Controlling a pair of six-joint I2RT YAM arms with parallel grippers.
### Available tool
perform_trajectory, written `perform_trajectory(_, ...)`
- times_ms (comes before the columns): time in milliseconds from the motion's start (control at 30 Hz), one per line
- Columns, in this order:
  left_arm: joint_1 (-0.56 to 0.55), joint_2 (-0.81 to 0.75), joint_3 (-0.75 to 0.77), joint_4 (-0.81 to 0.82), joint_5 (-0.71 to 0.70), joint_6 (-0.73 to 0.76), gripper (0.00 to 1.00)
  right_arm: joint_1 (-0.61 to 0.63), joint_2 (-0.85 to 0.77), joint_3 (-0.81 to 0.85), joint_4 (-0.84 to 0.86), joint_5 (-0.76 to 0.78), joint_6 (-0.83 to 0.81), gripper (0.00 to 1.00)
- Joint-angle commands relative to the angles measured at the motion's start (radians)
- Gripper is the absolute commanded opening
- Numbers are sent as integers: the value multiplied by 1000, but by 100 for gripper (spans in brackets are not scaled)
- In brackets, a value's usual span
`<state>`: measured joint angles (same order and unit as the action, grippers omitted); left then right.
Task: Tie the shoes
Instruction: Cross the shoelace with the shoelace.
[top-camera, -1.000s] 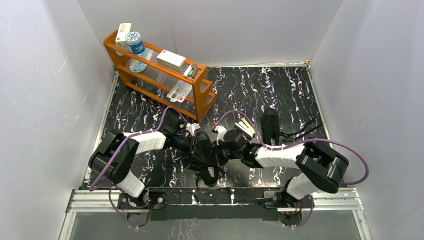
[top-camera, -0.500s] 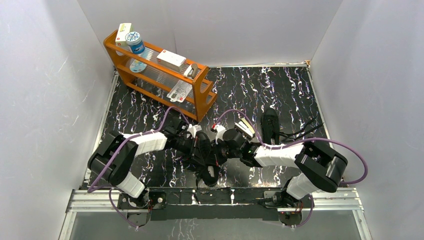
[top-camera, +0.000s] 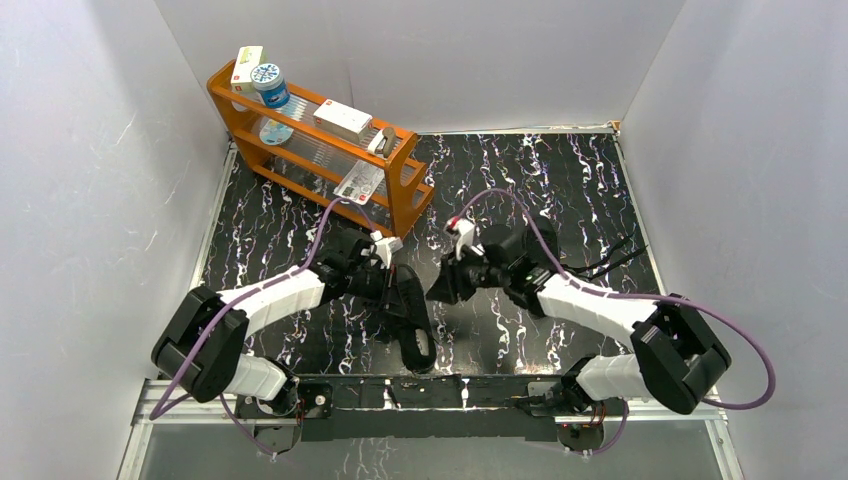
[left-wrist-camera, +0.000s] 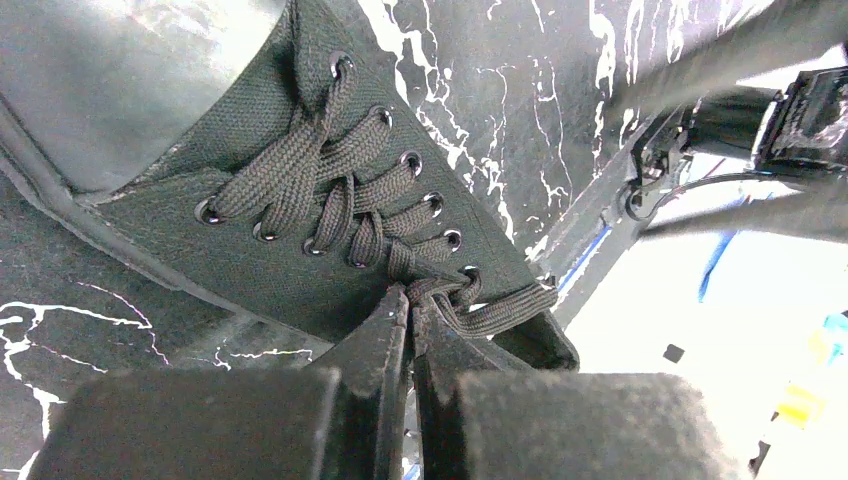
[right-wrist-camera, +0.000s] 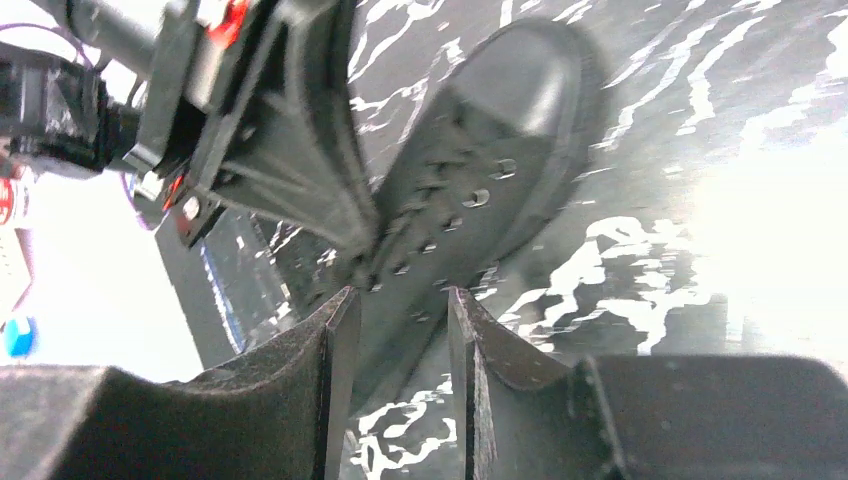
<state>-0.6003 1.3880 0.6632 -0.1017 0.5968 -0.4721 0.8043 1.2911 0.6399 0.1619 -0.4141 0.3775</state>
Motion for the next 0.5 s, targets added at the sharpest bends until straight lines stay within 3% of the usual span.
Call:
perform_trajectory(0, -28, -45, 21, 25, -77, 38, 0, -124, 32, 35, 119, -230, -120, 46)
perform_trajectory(167, -64, -95, 4, 54, -168, 42, 0, -125, 200, 93, 234, -403, -174, 42)
perform_trajectory(467, -114, -163, -30, 78, -251, 25, 0, -95, 277, 75, 380, -444, -42, 35)
